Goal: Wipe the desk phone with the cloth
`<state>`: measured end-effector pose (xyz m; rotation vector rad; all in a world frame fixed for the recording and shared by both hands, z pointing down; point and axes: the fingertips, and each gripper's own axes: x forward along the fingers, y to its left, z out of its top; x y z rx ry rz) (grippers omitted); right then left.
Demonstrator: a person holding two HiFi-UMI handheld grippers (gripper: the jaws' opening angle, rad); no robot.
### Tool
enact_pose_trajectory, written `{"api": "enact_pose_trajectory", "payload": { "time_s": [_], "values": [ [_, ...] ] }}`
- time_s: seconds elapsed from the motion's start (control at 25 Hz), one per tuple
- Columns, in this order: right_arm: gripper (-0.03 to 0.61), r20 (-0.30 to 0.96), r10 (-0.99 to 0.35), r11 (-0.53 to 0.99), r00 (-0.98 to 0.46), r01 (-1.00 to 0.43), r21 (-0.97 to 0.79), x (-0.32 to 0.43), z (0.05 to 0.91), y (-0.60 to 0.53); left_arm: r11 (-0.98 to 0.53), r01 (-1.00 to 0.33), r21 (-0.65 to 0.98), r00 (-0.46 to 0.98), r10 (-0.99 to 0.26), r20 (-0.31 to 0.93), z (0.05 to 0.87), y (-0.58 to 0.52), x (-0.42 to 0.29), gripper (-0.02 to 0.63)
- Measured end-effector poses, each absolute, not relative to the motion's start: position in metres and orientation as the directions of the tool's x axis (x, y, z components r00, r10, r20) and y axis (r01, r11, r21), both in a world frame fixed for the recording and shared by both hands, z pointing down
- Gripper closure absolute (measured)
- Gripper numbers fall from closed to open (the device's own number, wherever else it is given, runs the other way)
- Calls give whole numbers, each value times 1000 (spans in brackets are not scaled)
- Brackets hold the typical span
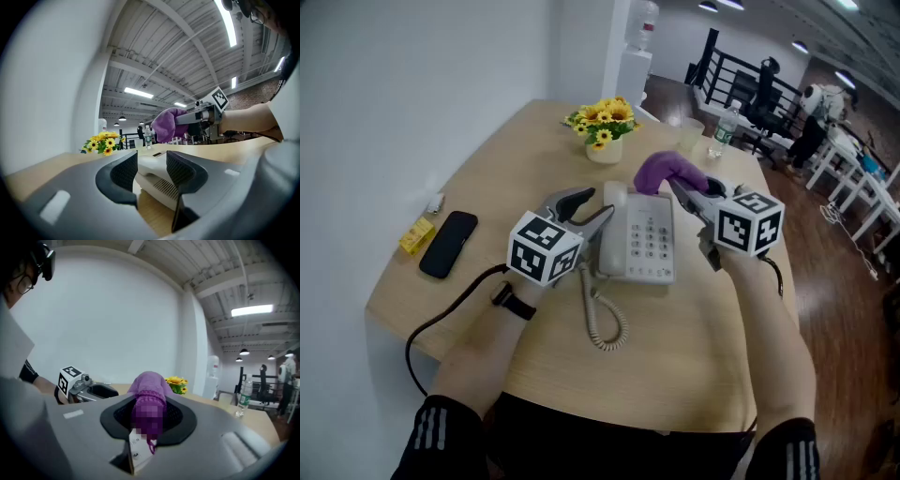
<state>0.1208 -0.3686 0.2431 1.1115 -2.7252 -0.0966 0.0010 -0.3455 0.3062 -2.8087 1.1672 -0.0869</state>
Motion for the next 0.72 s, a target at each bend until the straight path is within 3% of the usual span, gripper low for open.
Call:
{"api": "enact_pose_trajectory", "payload": {
  "time_s": [0.24,0.44,0.72],
  "values": [
    [494,426,-604,792,-673,-567,228,49,273,-401,-636,-767,-91,636,-771,22,316,-361,-24,426],
    [494,545,-529,827,-650,-538,162,18,303,-418,-623,-781,-43,624,-782,10,318,-367,-32,426],
    [495,625,-513,810,-588,-572,126,49,335,-428,-627,-778,-32,626,-779,30,321,-369,-31,426]
  ]
}}
